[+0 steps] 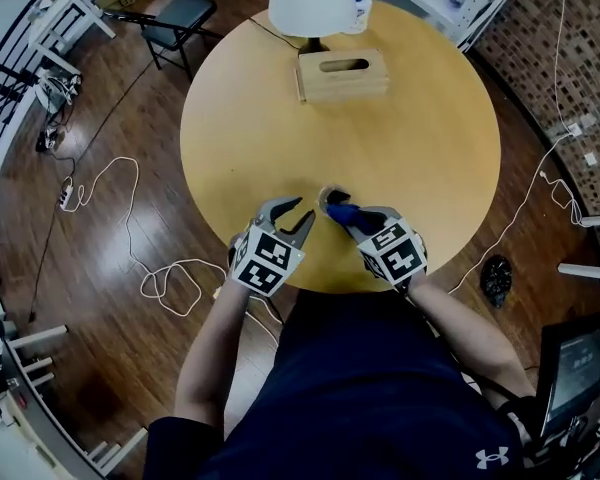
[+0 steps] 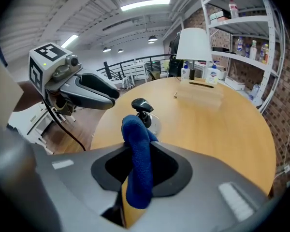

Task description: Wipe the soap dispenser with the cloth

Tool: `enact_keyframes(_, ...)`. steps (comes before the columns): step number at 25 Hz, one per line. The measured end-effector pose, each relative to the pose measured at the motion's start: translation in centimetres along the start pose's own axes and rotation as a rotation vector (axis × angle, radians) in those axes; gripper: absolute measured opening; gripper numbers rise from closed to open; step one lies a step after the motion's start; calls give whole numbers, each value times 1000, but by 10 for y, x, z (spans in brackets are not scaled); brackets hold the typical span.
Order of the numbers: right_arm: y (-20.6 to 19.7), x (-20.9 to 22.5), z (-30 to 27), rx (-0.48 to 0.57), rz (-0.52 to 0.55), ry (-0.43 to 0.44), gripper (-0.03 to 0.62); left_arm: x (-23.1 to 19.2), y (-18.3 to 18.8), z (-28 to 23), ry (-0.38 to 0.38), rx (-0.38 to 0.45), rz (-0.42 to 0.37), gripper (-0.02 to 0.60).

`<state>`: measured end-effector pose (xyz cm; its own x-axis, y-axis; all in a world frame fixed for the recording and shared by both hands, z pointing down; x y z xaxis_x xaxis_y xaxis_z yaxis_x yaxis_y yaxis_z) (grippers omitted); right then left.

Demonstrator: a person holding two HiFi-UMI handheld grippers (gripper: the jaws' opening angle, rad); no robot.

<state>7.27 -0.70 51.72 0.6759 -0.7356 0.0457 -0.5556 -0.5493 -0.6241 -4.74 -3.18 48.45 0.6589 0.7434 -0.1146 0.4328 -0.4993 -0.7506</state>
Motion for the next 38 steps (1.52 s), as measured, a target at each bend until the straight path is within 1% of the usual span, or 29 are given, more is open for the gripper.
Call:
enact_keyframes(2, -8, 3, 4, 11, -37, -16, 89, 9, 6, -19, -4, -31, -26, 183)
enact_keyframes(4, -19, 9, 9, 22, -91, -29, 89, 20, 8, -34, -17, -48, -26, 241)
enact_keyframes(6, -33, 19, 15, 25, -152, -49, 89, 32, 11, -45, -22, -48, -16, 247)
enact_keyframes(8, -50, 32, 17, 5, -188, -71, 89, 39, 12, -55, 1, -49, -11, 247)
enact_keyframes(9, -59, 37, 16, -16, -186, -80, 89, 40, 11, -60, 24, -53, -12, 245)
enact_keyframes(11, -80, 45, 6, -74, -157, -88, 91, 39, 6, -68, 69, -60, -10, 234)
enact_keyframes(13, -95, 50, -6, -140, -129, -86, 91, 38, 4, -73, 90, -50, 18, 208)
enact_keyframes(14, -101, 52, -13, -173, -117, -83, 91, 36, 5, -74, 95, -41, 42, 199)
enact_keyframes(15, -107, 54, -20, -203, -103, -80, 92, 33, 6, -74, 98, -33, 70, 177)
enact_keyframes(16, -113, 55, -28, -228, -86, -78, 95, 31, 7, -74, 95, -29, 100, 141)
enact_keyframes(18, -117, 56, -38, -256, -50, -79, 117, 28, 9, -72, 80, -31, 141, 143)
enact_keyframes(20, -115, 54, -44, -253, -20, -88, 164, 26, 10, -71, 68, -26, 172, 141)
enact_keyframes(21, -114, 53, -47, -240, -20, -94, 176, 25, 10, -70, 62, -14, 208, 143)
enact_keyframes(22, -113, 53, -49, -224, -32, -97, 176, 24, 10, -68, 57, 4, 263, 144)
enact_keyframes(23, -113, 54, -51, -205, -52, -98, 173, 21, 10, -63, 56, 26, 330, 144)
enact_keyframes(24, -114, 55, -53, -185, -80, -95, 154, 16, 8, -58, 63, 52, 402, 144)
enact_keyframes(25, -116, 57, -54, -163, -113, -91, 127, 7, 4, -51, 76, 82, 481, 144)
enact_keyframes(26, -119, 59, -54, -142, -148, -83, 113, -3, -2, -43, 89, 114, 570, 143)
enact_keyframes(28, -126, 65, -54, -98, -220, -56, 100, -24, -21, -29, 96, 181, 772, 141)
enact_keyframes(30, -126, 69, -53, -46, -298, -25, 97, -39, -45, -19, 61, 235, 955, 141)
enact_keyframes(31, -120, 69, -52, -14, -327, -15, 97, -42, -56, -16, 30, 255, 1022, 140)
enact_keyframes(33, -97, 65, -50, 56, -335, 4, 95, -45, -73, -11, -23, 283, 1107, 138)
enact_keyframes(35, -64, 54, -50, 123, -297, 35, 95, -46, -86, -8, -54, 304, 1172, 137)
enact_keyframes(37, -30, 40, -51, 181, -258, 81, 95, -44, -93, -7, -81, 316, 1213, 135)
enact_keyframes(38, -16, 32, -52, 201, -240, 104, 96, -42, -95, -6, -94, 317, 1214, 135)
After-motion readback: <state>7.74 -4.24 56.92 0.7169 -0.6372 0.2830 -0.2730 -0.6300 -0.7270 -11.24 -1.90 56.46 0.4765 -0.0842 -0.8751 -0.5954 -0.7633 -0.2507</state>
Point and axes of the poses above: the fingertips, and each gripper's own axes: z backward along the fingers, x to its right, y out of its top, the point moved 4 cm from there along z, backward along the fingers, and after that the axes turned 11 degrees about z, right-handed, at the moved point
